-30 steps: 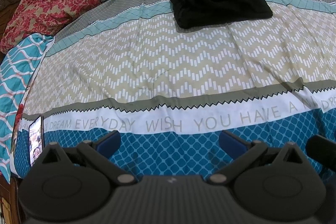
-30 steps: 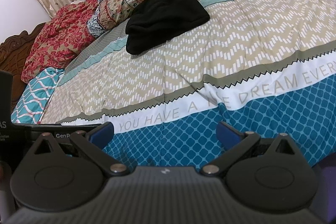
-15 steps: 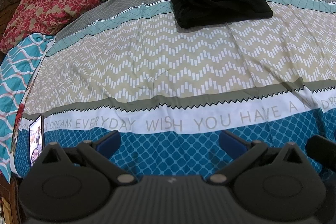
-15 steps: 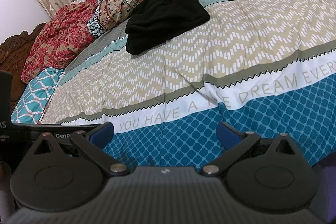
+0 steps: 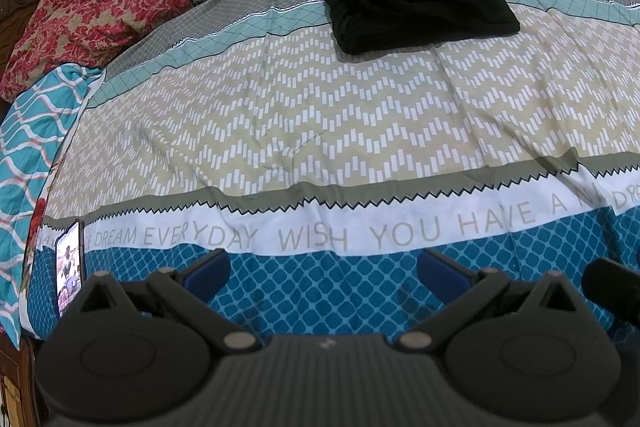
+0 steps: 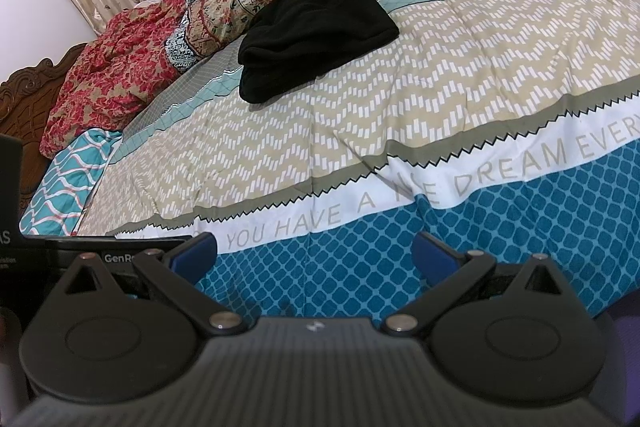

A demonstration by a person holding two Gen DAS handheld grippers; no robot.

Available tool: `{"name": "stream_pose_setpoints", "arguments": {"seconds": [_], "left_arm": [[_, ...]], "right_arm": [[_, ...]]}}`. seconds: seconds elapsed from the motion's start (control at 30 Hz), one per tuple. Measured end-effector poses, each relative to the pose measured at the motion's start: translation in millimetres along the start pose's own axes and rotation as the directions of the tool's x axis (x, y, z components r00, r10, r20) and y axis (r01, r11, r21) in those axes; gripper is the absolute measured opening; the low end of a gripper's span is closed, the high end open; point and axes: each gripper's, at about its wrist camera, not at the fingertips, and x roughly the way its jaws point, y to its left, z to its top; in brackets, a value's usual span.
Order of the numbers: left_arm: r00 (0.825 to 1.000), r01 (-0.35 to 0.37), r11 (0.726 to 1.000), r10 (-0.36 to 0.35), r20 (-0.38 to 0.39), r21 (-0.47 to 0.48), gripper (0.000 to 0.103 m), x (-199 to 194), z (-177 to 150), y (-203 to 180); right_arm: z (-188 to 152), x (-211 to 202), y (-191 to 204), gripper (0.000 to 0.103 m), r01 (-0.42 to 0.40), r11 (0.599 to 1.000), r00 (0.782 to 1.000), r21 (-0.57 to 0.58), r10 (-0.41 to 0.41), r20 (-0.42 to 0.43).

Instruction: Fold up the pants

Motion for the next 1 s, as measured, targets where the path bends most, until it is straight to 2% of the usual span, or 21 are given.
{"name": "stream_pose_setpoints", "arguments": {"seconds": [1.0], "left_arm": [[1.0,0.004,1.0,-0.004,-0.005,0.001,0.103,1.7,1.2,-0.1]], "right_arm": [[-2.1,3.2,-2.8,0.103,0.002,1.0,1.0,0.007,-0.002,-0.004]]}}
